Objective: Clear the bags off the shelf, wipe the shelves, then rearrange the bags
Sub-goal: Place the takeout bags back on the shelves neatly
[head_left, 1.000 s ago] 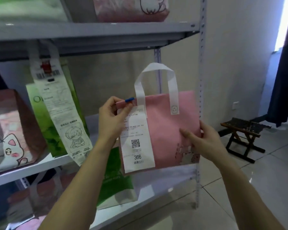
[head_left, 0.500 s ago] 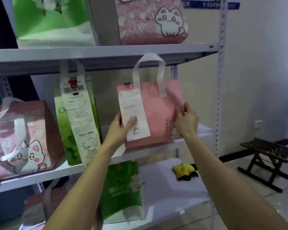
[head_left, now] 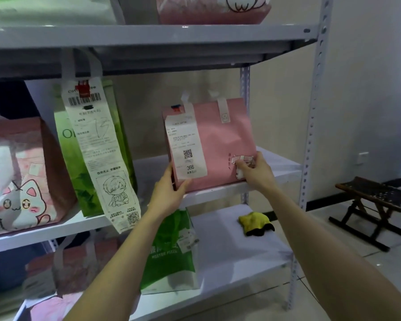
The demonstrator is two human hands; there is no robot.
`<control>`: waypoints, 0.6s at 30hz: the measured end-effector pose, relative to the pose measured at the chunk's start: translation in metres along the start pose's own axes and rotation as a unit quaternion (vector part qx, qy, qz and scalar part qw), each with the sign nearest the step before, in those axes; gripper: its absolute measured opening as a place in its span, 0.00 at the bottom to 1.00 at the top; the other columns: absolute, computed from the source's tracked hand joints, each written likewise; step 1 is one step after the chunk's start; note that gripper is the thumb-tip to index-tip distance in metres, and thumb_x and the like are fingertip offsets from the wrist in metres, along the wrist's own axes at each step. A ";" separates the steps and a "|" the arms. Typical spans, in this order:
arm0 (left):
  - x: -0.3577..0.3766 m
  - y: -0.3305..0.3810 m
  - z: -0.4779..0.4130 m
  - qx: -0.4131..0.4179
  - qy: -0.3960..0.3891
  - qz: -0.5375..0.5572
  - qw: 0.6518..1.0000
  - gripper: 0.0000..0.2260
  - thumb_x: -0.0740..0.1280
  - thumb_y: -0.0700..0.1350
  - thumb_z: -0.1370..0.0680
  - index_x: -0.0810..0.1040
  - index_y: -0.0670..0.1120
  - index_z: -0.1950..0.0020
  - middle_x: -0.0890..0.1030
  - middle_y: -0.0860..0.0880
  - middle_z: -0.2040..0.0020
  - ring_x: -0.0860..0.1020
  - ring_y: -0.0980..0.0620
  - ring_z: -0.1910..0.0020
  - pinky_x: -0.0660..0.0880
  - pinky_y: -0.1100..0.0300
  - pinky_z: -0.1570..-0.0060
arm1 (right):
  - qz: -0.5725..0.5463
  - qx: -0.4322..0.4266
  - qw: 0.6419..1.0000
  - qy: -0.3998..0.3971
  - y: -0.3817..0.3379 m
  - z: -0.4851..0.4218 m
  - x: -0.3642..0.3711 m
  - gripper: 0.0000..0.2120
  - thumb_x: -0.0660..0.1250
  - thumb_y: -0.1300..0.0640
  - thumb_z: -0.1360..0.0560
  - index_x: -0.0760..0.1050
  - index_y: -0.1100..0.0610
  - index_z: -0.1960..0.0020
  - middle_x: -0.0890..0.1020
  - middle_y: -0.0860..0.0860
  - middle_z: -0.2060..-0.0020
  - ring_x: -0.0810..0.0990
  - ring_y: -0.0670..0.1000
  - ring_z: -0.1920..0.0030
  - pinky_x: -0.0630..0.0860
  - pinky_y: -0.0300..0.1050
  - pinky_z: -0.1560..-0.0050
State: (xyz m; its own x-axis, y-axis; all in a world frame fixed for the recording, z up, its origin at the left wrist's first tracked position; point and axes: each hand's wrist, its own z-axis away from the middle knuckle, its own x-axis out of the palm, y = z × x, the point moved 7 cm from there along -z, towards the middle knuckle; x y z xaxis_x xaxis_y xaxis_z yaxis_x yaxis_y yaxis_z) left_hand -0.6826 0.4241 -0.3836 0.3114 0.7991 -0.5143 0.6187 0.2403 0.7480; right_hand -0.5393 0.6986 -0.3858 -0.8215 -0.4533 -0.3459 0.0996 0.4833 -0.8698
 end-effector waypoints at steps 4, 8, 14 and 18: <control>0.000 -0.002 0.000 0.006 0.001 0.012 1.000 0.36 0.73 0.66 0.21 0.64 0.58 0.17 0.78 0.60 0.25 0.77 0.56 0.28 0.77 0.47 0.30 | -0.003 0.014 1.000 -0.003 0.000 0.009 -0.004 0.25 0.73 0.36 0.26 0.69 0.47 0.38 0.79 0.38 0.51 0.81 0.51 0.47 0.73 0.46 0.54; -0.007 -0.003 0.001 0.004 0.020 0.031 0.999 0.39 0.75 0.65 0.22 0.63 0.58 0.16 0.77 0.59 0.23 0.73 0.62 0.32 0.75 0.53 0.32 | -0.014 -0.004 1.000 0.017 -0.010 0.025 -0.011 0.30 0.76 0.35 0.30 0.68 0.45 0.36 0.80 0.36 0.48 0.82 0.44 0.48 0.77 0.43 0.53; -0.022 -0.004 0.021 0.026 0.050 0.066 0.996 0.40 0.77 0.59 0.21 0.62 0.54 0.15 0.73 0.56 0.20 0.72 0.63 0.28 0.73 0.60 0.30 | 0.056 -0.126 0.981 0.137 -0.044 0.078 -0.030 0.35 0.72 0.40 0.24 0.64 0.53 0.24 0.68 0.48 0.28 0.70 0.39 0.43 0.73 0.44 0.45; -0.036 -0.003 0.059 0.062 0.082 0.064 0.993 0.31 0.76 0.49 0.18 0.68 0.51 0.18 0.76 0.58 0.26 0.76 0.60 0.27 0.76 0.57 0.29 | 0.019 -0.250 0.948 0.193 -0.085 0.125 -0.030 0.18 0.69 0.49 0.22 0.74 0.53 0.35 0.79 0.49 0.41 0.80 0.46 0.47 0.78 0.44 0.50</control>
State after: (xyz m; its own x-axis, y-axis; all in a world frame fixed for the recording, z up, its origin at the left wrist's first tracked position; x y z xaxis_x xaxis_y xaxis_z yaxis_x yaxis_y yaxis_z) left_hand -0.6531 0.3619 -0.3920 0.2768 0.9004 -0.3357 0.6698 0.0697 0.7392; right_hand -0.4534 0.5776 -0.3450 -0.9768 -0.1667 -0.1343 -0.0665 0.8327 -0.5498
